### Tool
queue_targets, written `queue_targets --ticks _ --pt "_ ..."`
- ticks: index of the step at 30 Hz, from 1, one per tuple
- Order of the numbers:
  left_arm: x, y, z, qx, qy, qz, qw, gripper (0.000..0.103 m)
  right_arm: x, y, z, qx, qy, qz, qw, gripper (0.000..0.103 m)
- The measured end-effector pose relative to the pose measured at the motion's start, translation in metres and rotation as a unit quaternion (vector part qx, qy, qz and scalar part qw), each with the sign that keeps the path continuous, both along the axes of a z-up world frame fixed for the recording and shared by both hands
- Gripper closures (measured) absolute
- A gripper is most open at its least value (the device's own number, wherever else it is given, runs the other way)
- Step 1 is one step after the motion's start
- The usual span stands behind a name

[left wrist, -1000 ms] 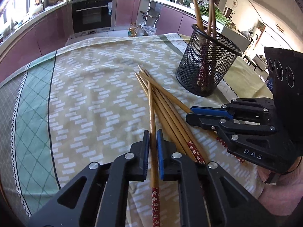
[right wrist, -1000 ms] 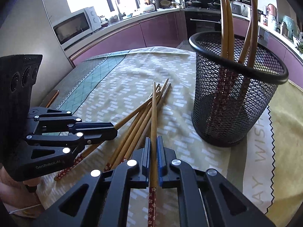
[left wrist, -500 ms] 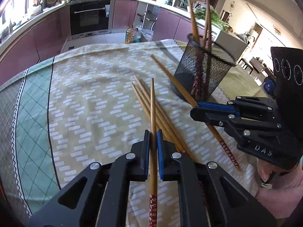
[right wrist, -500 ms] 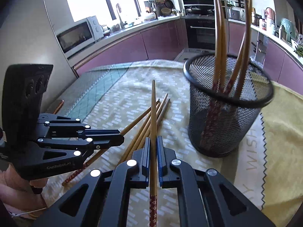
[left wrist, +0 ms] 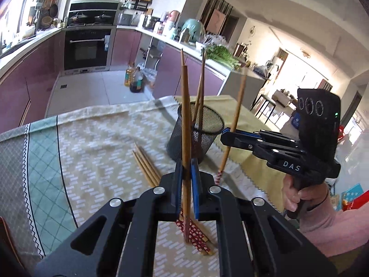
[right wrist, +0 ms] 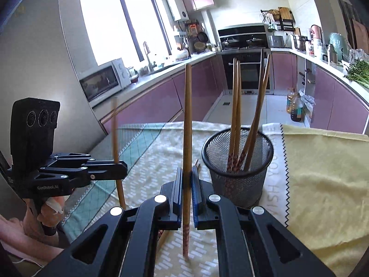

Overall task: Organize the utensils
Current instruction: 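Lift the left tool's chopstick into the mesh cup while the right tool inserts its own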

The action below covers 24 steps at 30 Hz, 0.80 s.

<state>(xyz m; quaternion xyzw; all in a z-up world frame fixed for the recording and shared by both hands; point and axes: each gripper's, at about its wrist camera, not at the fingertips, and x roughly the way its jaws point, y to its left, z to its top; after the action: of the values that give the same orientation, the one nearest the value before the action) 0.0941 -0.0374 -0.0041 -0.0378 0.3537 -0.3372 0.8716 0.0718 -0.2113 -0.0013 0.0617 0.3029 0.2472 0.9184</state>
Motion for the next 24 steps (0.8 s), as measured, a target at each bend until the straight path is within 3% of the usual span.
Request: queue_targets --ticks 8,24 --pt "-0.003 0.005 0.028 -0.027 -0.033 0.000 0.9991 0.095 -0.002 -0.014 0.025 0.016 -0.035 -0.001 0.999 0.097" --pt "0.031 -0.021 0.085 -0.057 -0.097 0.002 0.9937 0.095 0.008 -0.030 0.074 0.002 -0.110 -0.022 0.994 0.097"
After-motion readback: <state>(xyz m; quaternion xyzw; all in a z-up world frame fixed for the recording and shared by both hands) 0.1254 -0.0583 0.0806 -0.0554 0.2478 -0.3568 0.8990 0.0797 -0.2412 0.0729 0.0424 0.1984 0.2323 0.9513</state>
